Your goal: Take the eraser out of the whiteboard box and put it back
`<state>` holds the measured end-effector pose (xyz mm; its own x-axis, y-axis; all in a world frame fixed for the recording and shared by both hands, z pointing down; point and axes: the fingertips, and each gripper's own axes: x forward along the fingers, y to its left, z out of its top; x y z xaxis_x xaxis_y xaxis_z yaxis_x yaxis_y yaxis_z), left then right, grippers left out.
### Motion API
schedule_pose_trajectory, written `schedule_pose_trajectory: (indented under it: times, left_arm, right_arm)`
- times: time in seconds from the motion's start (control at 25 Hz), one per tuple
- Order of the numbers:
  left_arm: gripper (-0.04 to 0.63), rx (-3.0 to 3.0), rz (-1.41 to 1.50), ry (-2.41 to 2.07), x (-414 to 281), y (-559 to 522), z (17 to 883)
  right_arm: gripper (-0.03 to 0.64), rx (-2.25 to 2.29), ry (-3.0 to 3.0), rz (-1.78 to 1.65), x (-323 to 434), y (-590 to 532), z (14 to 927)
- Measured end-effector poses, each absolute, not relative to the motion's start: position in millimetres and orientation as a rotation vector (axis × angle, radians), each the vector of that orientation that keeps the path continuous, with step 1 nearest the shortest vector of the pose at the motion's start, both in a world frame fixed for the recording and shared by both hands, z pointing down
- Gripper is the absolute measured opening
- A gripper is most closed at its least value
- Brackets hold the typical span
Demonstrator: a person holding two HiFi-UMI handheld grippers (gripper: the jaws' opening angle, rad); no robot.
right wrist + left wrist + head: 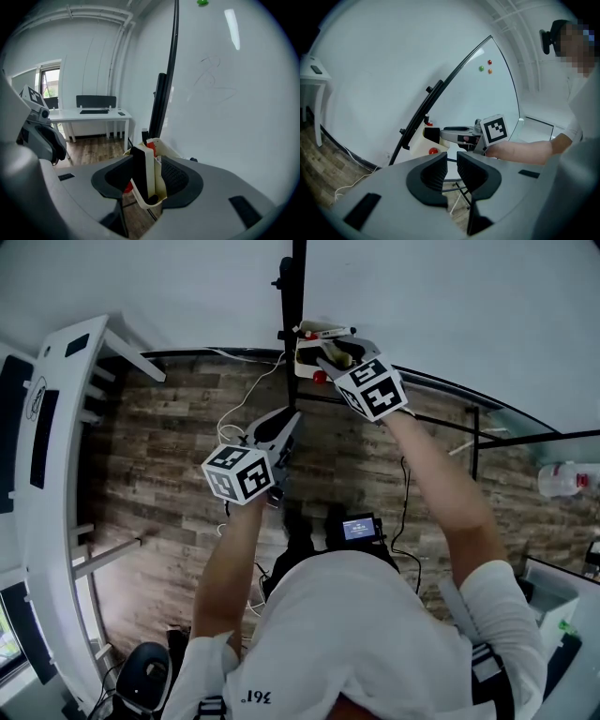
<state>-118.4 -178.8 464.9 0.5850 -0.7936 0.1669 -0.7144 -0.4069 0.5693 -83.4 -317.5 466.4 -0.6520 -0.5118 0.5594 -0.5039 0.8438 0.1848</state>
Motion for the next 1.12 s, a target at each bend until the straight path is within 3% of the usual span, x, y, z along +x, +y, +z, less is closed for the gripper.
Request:
schedule_pose_trajectory:
  times: [0.36,0.64,1.12]
  left_arm:
    - [0.061,2.236,-0.179,-1.238,-125.6,-186.3,448.4]
    - [0.06,2.256,-0.218,-1.267,-128.7,-189.7,428.8]
    - [0.06,2.339,-0.257,-1.247,-113.9,-181.3,383.1]
  right_arm:
    - [0.19,0.766,-2.442,-0.049,-79.5,-317.0,438.2]
    - [0.077,0.801,-2.471,-0.09,-72.8,-309.9,412.9]
    - [0.063,0.846,-2.574,-0.143,-55.2,-281.7,352.7]
